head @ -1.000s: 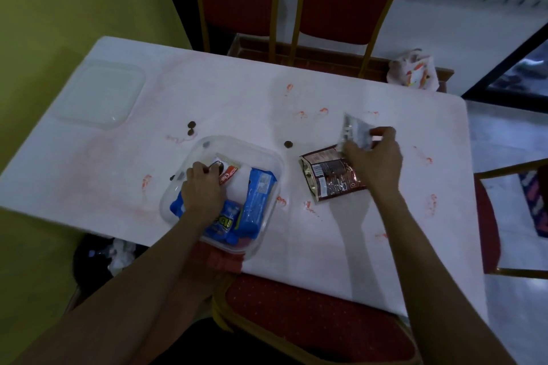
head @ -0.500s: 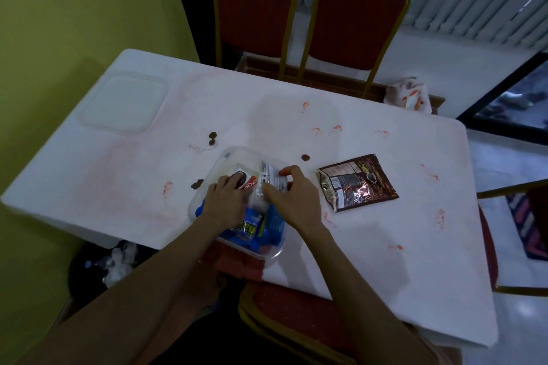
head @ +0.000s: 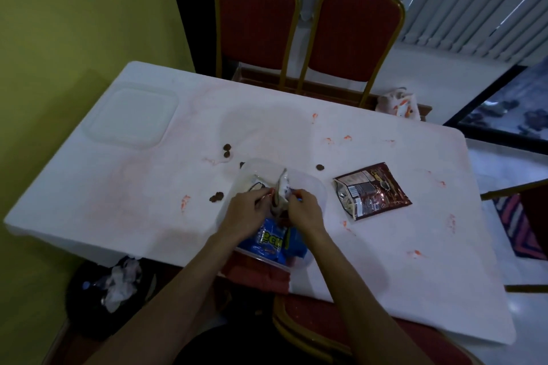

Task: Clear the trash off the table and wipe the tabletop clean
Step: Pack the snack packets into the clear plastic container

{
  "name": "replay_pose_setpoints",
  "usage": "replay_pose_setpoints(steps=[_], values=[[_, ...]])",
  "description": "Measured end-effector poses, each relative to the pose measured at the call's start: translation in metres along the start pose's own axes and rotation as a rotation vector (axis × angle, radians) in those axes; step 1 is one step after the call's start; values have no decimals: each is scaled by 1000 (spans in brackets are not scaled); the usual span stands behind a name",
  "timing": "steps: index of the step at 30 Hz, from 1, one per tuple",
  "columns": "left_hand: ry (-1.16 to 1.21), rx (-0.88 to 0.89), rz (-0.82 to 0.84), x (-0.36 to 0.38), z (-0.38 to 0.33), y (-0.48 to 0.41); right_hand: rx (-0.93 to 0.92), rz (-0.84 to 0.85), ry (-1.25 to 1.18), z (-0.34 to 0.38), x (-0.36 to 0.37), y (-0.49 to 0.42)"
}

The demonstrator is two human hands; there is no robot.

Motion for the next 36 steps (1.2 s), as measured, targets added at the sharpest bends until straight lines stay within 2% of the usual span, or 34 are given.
replay_pose_setpoints(steps=[3, 6, 11, 14, 17, 22, 27, 32, 34, 36], values=[[33, 31, 48, 6, -6, 2, -1, 94, -2, -3, 12, -2], [14, 86, 19, 10, -17, 4, 1, 136, 44, -1, 11, 3], [-299, 172, -58, 23, -24, 1, -61, -14, 432, 10, -11, 2], [-456, 104, -29, 37, -12, 6, -96, -101, 505, 9, -19, 4], [-493, 95, -44, 41, -7, 11, -173, -97, 526, 12, -14, 11], [-550, 74, 87, 54, -3, 10, -192, 33, 787, 8, 9, 13], [-619, 56, 249, 64, 1, -1, -223, 44, 996, 6, 23, 17], [-636, 55, 349, 64, 3, -6, -262, 56, 932, 8, 21, 16], [-543, 28, 338, 60, 4, -5, -296, 28, 812, 9, 12, 16], [-368, 17, 244, 53, -1, -3, -337, -44, 686, 11, -5, 20]])
Point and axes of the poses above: each hand's wrist, its own y-axis away from the middle knuckle, its own x-axis out of the palm, z = x × y, the point moved 8 cm from there along -y, towards the middle knuckle, and after that the axes turned 8 degrees about z, right-handed, at the moved point
